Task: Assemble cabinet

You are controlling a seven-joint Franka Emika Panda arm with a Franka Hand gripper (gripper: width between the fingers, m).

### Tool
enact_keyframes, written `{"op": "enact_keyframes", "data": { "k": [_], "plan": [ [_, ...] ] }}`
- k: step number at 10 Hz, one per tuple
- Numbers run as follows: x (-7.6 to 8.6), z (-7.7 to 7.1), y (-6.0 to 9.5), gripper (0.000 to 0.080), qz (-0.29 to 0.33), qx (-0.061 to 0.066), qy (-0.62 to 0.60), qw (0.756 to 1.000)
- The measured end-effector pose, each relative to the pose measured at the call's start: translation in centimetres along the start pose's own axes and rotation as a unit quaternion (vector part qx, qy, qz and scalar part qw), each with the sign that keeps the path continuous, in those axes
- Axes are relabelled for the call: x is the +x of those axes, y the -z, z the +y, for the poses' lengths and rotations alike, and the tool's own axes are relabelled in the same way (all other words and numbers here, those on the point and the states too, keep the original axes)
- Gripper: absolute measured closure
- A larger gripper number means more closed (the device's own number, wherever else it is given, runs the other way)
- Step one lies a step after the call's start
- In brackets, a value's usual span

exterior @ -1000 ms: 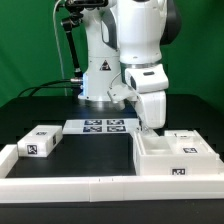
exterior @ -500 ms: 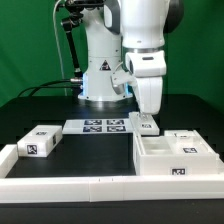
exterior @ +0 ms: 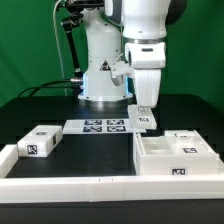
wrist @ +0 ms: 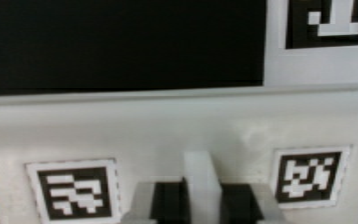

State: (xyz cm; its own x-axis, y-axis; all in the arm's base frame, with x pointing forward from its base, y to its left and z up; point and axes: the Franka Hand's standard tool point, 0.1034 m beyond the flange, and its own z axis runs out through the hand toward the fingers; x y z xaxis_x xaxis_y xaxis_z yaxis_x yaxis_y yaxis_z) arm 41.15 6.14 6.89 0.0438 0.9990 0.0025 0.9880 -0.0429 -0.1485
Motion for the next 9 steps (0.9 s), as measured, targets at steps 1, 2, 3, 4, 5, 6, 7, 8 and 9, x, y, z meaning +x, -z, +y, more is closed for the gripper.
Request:
{"op": "enact_keyframes", "data": {
  "k": [1, 2, 3, 4, 5, 6, 7, 8, 9],
  "plan": [
    [-0.1, 1.1, 0.6, 0.0731, 0.002, -0.005, -0.001, 1.0],
    [-0.2, 2.1, 1.0, 0.0731, 0.004, -0.011, -0.003, 1.0],
    [-0.2, 2.4, 1.2, 0.0731, 0.005, -0.014, -0.005, 1.0],
    [-0.2, 2.3, 1.1, 0.0729, 0.005, -0.013, -0.005, 1.0],
    [-0.2, 2.3, 1.1, 0.0729, 0.005, -0.012, -0.005, 1.0],
    [-0.2, 2.3, 1.0, 0.0729, 0.005, -0.012, -0.005, 1.0],
    [-0.2, 2.3, 0.8, 0.0729, 0.006, -0.01, -0.004, 1.0],
    [-0.3, 2.5, 0.3, 0.0729, 0.01, -0.006, -0.001, 1.0],
    [-0.1, 3.5, 0.4, 0.0729, 0.014, -0.009, -0.003, 1.0]
  ]
}}
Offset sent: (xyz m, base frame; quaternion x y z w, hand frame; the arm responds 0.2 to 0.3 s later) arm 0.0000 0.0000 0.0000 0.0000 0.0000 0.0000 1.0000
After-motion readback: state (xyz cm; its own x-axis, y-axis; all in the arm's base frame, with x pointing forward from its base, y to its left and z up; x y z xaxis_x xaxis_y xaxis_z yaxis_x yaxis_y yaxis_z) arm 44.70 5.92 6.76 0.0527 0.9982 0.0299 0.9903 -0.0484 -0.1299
